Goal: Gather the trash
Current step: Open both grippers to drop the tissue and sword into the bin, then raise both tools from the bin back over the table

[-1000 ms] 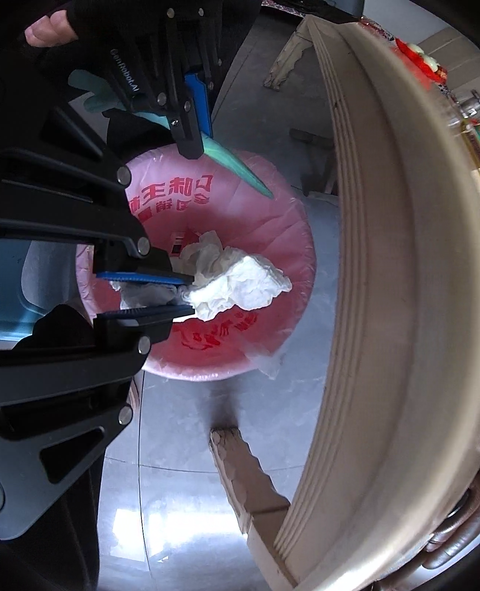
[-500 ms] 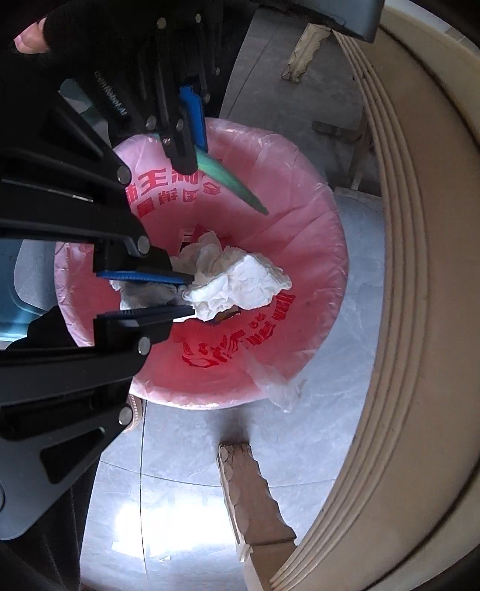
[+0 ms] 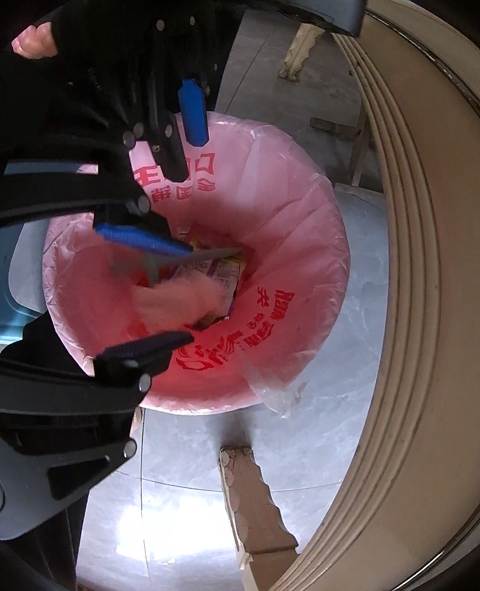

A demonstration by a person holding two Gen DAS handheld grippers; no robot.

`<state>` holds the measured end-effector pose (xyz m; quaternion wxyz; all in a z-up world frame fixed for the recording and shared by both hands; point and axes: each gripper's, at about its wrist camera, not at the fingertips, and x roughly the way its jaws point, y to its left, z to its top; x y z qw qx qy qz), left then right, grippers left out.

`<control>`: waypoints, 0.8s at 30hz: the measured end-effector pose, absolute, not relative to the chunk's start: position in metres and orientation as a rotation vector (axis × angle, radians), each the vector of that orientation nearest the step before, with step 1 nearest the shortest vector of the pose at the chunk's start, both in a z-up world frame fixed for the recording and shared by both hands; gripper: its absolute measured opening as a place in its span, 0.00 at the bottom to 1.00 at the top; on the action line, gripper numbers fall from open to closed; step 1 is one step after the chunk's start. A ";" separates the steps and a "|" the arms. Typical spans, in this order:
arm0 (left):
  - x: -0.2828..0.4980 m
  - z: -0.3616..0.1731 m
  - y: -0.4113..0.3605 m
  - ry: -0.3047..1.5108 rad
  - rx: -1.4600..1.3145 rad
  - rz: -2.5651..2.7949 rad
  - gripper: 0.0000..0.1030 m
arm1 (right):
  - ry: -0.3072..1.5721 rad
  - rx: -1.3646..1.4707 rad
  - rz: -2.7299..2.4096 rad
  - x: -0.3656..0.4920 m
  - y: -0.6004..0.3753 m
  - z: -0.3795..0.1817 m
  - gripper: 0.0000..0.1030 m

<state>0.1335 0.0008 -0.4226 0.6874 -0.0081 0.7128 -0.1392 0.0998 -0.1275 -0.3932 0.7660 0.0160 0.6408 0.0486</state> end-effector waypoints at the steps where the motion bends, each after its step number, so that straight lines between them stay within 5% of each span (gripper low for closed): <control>1: 0.134 -0.423 0.001 1.596 -0.024 -0.311 0.39 | 1.389 0.038 0.101 0.100 -0.129 -0.392 0.46; 7: 0.136 -0.423 0.004 1.588 -0.029 -0.293 0.39 | 1.385 0.037 0.095 0.100 -0.131 -0.391 0.49; 11: 0.137 -0.416 0.008 1.546 -0.007 -0.246 0.60 | 1.368 0.034 0.088 0.098 -0.132 -0.384 0.54; 17: 0.133 -0.392 0.013 1.464 0.019 -0.219 0.74 | 1.317 0.036 0.072 0.092 -0.135 -0.366 0.59; 24: 0.112 -0.326 0.027 1.323 0.059 -0.198 0.75 | 1.220 0.035 0.087 0.070 -0.135 -0.313 0.60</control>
